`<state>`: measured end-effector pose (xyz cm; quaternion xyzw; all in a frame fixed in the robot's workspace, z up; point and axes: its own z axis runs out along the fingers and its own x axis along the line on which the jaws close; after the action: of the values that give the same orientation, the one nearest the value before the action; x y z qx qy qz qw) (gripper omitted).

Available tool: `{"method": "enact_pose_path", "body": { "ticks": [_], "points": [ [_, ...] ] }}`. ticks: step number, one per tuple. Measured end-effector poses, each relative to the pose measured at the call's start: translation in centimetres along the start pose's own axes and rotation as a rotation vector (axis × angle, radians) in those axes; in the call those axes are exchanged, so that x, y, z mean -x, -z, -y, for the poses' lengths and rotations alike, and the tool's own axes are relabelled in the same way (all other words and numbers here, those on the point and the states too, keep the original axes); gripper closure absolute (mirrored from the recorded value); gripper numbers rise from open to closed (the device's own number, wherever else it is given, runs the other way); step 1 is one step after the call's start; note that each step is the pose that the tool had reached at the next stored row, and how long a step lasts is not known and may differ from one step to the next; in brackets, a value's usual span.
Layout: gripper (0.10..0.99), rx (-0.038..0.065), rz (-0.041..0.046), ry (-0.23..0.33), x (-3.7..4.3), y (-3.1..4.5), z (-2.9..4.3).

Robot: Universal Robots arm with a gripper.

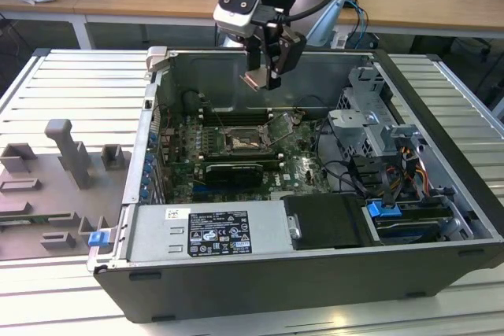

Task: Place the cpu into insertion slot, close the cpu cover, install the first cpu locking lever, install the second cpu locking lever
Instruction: 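Place the cpu into insertion slot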

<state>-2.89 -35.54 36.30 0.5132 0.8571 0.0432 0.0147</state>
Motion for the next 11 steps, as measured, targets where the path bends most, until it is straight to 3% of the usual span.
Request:
{"method": "enact_pose_path", "body": {
  "ticks": [11],
  "points": [
    [0.545,0.002,0.0087,-0.096,0.00,-0.07,0.01]
  ]
}}
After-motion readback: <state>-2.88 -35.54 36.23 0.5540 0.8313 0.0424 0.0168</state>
